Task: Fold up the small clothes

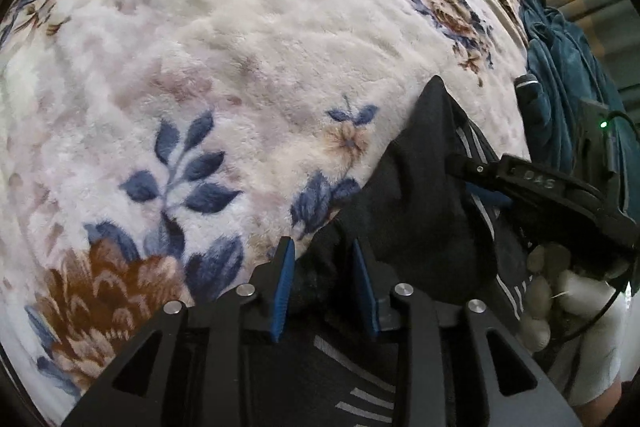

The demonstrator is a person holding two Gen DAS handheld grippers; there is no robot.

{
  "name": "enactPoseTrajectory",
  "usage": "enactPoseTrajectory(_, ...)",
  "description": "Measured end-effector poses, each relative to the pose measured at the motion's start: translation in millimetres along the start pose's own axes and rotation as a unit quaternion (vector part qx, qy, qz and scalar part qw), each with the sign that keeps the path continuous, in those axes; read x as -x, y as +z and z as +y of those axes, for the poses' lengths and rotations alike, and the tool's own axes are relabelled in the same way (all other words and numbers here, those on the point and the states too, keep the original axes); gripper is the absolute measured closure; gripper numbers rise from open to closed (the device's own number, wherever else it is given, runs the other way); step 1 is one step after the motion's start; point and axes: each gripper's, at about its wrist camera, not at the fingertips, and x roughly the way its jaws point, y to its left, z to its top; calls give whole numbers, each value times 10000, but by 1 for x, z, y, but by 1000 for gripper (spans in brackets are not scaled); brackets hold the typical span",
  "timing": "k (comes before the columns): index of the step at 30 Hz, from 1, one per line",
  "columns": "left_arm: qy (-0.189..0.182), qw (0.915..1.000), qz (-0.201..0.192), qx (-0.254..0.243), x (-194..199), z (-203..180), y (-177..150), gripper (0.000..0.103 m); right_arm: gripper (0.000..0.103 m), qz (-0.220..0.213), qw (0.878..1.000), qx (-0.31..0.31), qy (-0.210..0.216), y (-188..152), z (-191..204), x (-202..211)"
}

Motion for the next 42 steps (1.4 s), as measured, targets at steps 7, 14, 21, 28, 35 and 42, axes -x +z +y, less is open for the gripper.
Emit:
enactPoseTrajectory(7,173,9997,25,-156,-15,-9,9,75,100,-660,9972,-119,-328,2,-9,24)
enactPoseTrajectory(14,219,9996,46,-193,-13,-1,8,73,101,-507,9959,-255,-706,5,-18,22)
enactPoseTrajectory(21,60,9999,-85,57,18,9,3,75,68,-425,9971,-560,284,13,-19,35)
enactPoseTrajectory(28,-40,9998,85,172,2,5,7,75,64,-312,9964,-754,238,-23,-52,57)
enactPoseTrajectory(35,330,9926,-627,-986,42,-27,23,75,33,-883,9702,-2189,-555,-139,-123,124)
enactPoseTrajectory(42,723,9742,-643,-2039,25,-77,2,7,28,-1316,8954,-4099,-1136,-272,-202,177)
